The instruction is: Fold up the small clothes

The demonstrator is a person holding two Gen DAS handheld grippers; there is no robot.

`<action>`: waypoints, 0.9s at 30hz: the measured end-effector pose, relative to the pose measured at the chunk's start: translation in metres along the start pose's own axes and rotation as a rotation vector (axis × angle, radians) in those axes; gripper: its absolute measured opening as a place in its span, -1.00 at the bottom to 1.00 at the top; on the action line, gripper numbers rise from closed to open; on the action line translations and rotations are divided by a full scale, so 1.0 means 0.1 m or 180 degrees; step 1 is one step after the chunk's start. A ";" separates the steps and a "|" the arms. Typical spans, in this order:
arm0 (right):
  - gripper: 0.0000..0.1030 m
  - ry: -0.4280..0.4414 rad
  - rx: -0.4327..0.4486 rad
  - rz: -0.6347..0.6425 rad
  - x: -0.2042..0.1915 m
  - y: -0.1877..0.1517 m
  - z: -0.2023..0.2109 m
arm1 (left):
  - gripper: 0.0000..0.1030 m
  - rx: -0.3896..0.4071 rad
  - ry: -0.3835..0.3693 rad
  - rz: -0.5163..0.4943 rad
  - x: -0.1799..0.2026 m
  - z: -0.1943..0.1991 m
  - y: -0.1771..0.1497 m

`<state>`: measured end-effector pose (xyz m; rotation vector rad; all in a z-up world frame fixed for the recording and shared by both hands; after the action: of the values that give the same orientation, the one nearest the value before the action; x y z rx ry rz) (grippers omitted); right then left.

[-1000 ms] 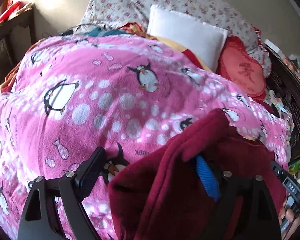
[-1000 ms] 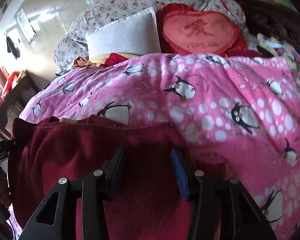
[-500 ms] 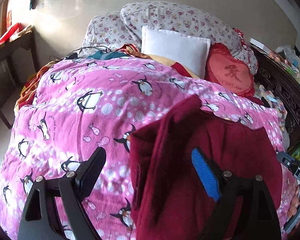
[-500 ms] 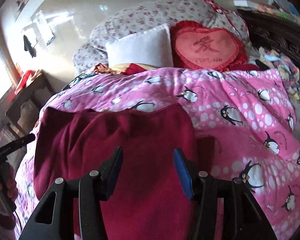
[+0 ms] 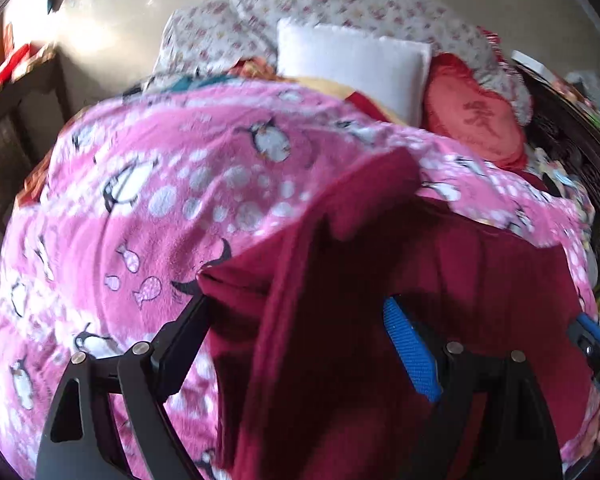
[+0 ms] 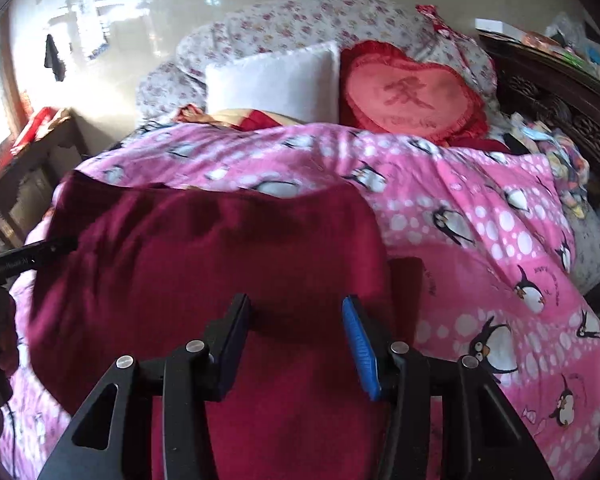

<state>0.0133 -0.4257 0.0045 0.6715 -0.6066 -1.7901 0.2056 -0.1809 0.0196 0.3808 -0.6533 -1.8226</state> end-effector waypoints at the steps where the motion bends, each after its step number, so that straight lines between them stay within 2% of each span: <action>1: 0.00 0.0021 0.0000 -0.0047 0.04 0.00 -0.04 | 0.68 -0.0025 -0.0022 0.0064 -0.04 -0.05 0.02; 4: 0.00 0.0083 0.0013 -0.0135 0.09 0.05 -0.10 | 0.69 -0.0109 -0.0164 0.0216 -0.11 -0.08 0.04; 7: 0.00 0.0164 0.0025 -0.0204 0.10 0.06 -0.02 | 0.69 -0.0108 -0.0242 0.0195 -0.14 0.06 -0.01; 11: 0.03 0.0272 0.0045 -0.0260 0.11 -0.04 0.24 | 0.69 -0.0107 -0.0485 0.0136 -0.26 0.36 -0.21; 12: 0.19 0.0317 0.0036 -0.0250 0.11 -0.11 0.34 | 0.69 -0.0102 -0.0542 0.0108 -0.30 0.45 -0.30; 13: 0.43 0.0325 0.0019 -0.0239 0.11 -0.16 0.41 | 0.69 -0.0103 -0.0574 0.0078 -0.35 0.51 -0.38; 14: 0.50 0.0332 -0.0014 -0.0229 0.11 -0.25 0.50 | 0.69 -0.0109 -0.0607 0.0047 -0.40 0.58 -0.48; 21: 0.59 0.0495 -0.0171 -0.0237 0.13 -0.85 0.85 | 0.69 -0.0353 -0.0841 -0.0063 -0.60 0.70 -1.30; 27: 0.60 0.0711 -0.0333 -0.0413 0.12 -1.18 0.70 | 0.69 -0.0418 -0.1006 -0.0082 -0.44 0.55 -1.52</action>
<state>-0.1175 -0.3976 -0.0284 0.8405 -0.3229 -1.8208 0.0748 -0.0897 -0.0312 0.0121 -0.7406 -1.9576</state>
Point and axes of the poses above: each gripper's, at about its wrist camera, not at the fingertips, and z roughly against the way its jaws point, x to its right, y to its top, the point moved 7 cm from there along -z, roughly the way its jaws point, and after that the axes turned 3 degrees about y, right-handed, at the moved point
